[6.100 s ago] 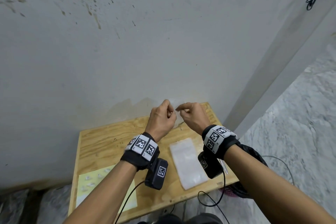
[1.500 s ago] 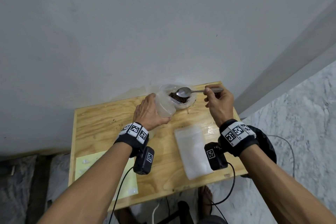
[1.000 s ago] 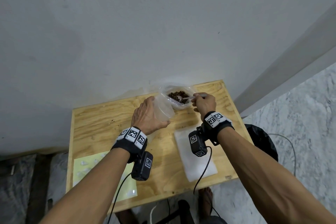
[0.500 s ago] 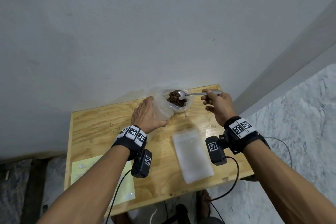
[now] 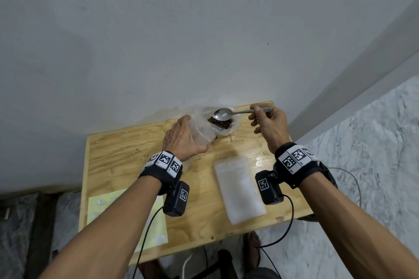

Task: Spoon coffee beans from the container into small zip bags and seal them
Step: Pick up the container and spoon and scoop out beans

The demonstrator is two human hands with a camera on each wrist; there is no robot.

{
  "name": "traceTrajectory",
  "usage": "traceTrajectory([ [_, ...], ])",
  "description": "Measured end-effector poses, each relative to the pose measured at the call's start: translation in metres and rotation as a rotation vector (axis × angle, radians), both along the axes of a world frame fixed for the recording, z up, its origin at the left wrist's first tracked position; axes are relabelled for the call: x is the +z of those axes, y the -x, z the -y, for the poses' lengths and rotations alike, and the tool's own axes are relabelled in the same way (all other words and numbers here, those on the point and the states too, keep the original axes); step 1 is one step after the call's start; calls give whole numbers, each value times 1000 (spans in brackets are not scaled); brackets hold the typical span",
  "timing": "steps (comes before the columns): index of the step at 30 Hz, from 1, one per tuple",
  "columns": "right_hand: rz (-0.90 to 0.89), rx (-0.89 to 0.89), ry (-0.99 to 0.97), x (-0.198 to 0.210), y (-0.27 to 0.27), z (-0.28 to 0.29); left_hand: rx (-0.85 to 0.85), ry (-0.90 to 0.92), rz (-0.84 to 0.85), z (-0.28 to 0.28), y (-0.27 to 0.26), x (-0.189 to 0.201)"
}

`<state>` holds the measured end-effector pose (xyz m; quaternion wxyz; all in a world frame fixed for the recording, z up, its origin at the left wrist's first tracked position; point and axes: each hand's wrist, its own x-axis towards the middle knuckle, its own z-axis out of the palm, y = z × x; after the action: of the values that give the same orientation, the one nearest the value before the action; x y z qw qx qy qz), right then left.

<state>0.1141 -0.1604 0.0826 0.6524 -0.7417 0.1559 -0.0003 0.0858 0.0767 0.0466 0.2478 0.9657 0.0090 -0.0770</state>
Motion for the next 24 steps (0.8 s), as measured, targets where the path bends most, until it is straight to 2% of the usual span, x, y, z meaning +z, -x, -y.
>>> traceTrajectory([
  [6, -107, -64, 187, -35, -13, -10, 5, 1, 11, -5, -1, -5],
  [10, -197, -49, 239, -56, -20, -27, 1, -15, 5, -8, 0, -9],
  [16, -318, -170, 64, -63, -23, -44, 7, -20, -3, -11, 5, -8],
  [20, -353, -260, -48, -58, -21, -34, 10, -17, -7, -13, 5, -6],
  [24, -337, -260, -154, -44, -15, -15, 12, -13, -6, -12, 5, -3],
])
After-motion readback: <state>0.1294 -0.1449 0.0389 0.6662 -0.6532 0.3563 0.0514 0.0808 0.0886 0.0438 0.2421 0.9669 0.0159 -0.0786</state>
